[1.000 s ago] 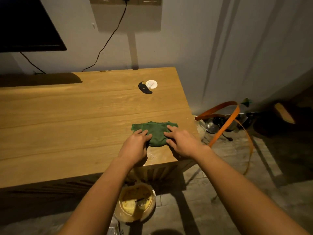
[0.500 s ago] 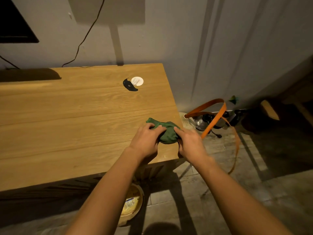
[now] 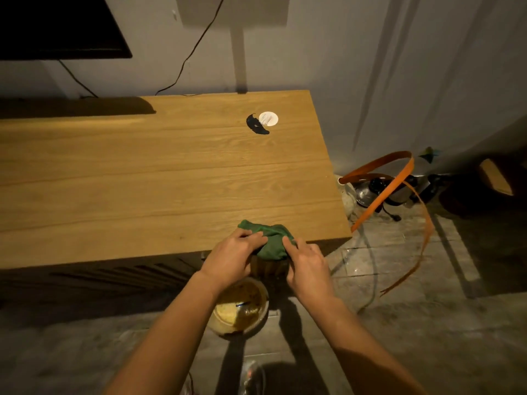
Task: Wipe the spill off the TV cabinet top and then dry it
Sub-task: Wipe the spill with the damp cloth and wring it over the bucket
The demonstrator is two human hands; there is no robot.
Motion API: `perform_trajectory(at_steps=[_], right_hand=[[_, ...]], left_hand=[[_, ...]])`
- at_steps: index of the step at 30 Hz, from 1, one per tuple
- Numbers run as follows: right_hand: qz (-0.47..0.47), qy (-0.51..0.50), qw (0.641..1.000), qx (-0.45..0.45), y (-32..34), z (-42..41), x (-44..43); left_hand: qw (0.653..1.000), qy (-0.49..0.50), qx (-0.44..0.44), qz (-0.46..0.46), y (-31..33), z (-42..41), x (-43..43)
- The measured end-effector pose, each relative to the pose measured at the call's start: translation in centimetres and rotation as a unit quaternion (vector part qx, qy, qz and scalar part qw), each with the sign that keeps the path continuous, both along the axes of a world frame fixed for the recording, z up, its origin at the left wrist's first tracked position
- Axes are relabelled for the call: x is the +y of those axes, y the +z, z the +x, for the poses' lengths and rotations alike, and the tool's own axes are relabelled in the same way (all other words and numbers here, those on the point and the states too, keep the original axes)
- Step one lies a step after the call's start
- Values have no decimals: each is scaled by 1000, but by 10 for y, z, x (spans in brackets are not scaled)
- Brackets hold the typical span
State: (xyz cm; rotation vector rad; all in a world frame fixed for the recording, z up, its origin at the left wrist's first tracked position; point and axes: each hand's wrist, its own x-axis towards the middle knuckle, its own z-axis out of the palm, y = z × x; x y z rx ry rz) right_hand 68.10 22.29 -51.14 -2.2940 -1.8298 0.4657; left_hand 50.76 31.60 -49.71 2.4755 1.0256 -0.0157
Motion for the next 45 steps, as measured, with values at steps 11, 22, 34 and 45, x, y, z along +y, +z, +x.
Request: perform_trajectory(at_steps=[11, 22, 34, 45], right_hand=[[-97, 152, 981, 75, 13, -86, -5], [-83, 236, 963, 100, 102, -157, 62], [4, 316, 948, 48, 210, -373, 143], [71, 346, 934, 49, 264, -546, 207]], left_hand=[[991, 106, 68, -43, 0, -115, -65], [979, 201, 20, -32, 71, -210, -30], [963, 268, 32, 27, 185, -431, 26], [953, 288, 26, 97, 241, -606, 79]])
